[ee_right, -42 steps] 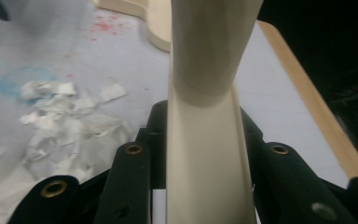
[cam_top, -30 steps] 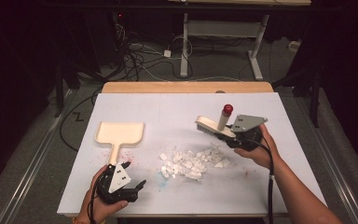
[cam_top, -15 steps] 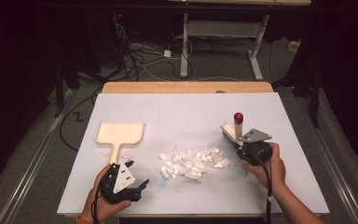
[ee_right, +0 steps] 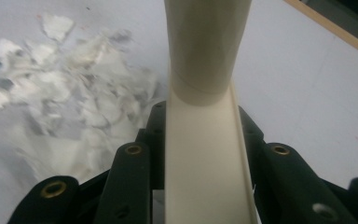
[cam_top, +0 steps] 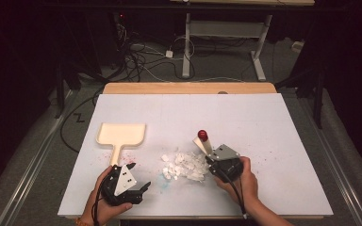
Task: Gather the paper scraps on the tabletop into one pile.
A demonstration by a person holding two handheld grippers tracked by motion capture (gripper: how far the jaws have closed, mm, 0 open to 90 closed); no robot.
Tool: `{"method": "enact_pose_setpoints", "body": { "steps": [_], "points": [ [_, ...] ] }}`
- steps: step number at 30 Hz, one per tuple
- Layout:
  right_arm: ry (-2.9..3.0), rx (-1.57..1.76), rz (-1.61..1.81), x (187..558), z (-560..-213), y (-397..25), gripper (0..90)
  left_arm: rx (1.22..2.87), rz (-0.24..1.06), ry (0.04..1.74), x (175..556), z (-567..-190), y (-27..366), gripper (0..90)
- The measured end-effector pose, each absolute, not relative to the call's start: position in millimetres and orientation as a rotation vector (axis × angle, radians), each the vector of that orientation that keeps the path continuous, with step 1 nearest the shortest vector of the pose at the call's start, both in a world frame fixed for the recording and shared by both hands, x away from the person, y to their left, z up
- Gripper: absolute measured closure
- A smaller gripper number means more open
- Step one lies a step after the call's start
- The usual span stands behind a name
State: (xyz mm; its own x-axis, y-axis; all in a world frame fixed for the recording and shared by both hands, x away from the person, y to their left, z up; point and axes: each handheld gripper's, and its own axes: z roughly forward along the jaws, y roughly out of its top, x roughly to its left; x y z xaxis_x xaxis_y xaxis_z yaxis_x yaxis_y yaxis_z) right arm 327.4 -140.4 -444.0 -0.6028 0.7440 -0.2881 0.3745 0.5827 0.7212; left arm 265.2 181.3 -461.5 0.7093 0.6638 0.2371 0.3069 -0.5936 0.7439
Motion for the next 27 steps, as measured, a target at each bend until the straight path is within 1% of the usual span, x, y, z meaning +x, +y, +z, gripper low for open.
{"method": "enact_pose_setpoints", "body": {
  "steps": [5,13,20,21,27],
  "points": [
    [2.237,0.874,0.87,326.1,-445.3,-124.2,67.3,2.216,0.66,0.735,264.8,-461.1,180.4,20.3],
    [2.204,0.867,0.945,329.6,-434.6,-126.6,67.6,2.233,0.656,0.743,265.8,-463.5,178.8,20.2],
    [2.166,0.885,1.038,340.3,-417.8,-149.2,67.6,2.222,0.661,0.766,266.2,-463.3,182.4,20.3],
    [2.156,0.89,1.108,342.8,-410.8,-159.0,67.6,2.219,0.672,0.772,266.0,-462.9,183.4,20.2],
    [2.153,0.886,1.249,341.2,-391.3,-176.8,67.6,2.196,0.696,0.798,265.6,-460.6,187.5,20.3]
  ]
}}
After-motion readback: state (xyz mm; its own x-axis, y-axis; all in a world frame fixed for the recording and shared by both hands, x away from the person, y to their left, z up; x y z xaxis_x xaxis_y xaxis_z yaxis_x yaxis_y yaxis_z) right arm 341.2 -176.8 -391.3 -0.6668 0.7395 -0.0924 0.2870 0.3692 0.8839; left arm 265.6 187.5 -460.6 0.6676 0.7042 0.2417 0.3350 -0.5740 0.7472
